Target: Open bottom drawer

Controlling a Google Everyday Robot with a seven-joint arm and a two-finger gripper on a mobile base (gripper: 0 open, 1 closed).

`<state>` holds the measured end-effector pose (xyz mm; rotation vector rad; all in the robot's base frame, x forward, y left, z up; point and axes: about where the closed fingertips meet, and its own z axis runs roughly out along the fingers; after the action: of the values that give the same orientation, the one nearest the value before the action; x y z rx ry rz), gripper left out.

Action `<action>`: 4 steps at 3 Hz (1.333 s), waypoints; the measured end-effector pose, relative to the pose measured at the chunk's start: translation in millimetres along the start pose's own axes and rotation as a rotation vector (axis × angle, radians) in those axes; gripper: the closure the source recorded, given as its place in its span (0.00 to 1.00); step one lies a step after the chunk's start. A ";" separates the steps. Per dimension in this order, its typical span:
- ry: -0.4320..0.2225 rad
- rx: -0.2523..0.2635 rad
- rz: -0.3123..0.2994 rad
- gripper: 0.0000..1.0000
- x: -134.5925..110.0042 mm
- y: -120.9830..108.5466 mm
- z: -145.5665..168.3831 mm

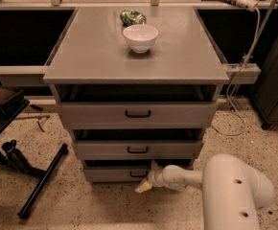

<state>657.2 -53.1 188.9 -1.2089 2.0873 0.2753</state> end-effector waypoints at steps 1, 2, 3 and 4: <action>0.056 -0.026 0.015 0.00 13.5 3.6 -0.4; 0.082 -0.091 0.037 0.00 20.7 20.8 -22.5; 0.082 -0.091 0.037 0.00 20.7 20.8 -22.5; 0.059 -0.087 0.018 0.00 13.8 24.0 -19.5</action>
Offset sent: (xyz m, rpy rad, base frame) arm -0.0658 -0.0315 0.0145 -0.0099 0.2061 0.0331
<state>623.9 -59.2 190.4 -1.2632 2.1575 0.3458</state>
